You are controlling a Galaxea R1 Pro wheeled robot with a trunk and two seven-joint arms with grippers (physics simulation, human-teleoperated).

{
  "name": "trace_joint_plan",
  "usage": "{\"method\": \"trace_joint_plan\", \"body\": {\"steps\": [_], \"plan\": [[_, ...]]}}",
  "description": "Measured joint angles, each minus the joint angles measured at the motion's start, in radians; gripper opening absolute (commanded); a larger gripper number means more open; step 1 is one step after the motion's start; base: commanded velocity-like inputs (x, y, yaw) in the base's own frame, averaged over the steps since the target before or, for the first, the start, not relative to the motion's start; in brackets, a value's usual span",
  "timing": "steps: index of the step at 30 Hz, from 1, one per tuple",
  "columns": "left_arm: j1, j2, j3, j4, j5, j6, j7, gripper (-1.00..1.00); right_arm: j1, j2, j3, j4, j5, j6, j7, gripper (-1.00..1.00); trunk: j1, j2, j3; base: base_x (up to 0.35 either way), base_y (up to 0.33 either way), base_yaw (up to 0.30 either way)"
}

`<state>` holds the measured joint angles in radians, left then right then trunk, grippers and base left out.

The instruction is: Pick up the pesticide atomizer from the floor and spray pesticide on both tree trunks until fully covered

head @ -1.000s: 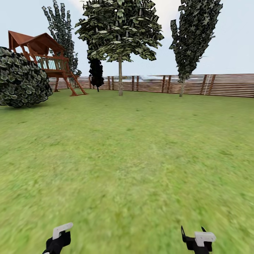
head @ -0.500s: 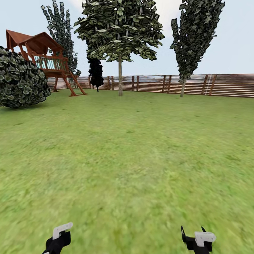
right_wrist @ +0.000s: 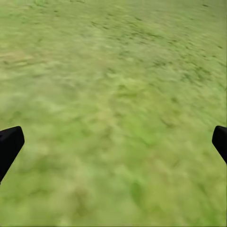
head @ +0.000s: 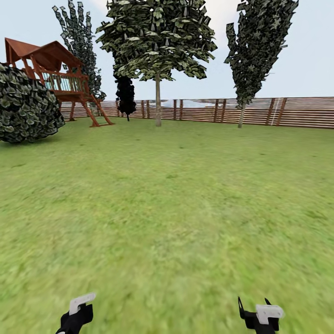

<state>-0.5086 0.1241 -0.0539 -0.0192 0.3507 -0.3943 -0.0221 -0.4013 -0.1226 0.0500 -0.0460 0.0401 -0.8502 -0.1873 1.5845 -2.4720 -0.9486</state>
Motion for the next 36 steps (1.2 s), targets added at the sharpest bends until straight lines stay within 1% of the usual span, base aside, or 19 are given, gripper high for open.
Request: {"method": "trace_joint_plan", "body": {"steps": [36], "plan": [[0.0,0.0,0.0,0.0,0.0,0.0,0.0,-1.0,0.0,0.0,0.0,0.001,0.0,0.0,0.0,1.0,0.0,0.0,0.0,0.331,0.0,0.0]]}}
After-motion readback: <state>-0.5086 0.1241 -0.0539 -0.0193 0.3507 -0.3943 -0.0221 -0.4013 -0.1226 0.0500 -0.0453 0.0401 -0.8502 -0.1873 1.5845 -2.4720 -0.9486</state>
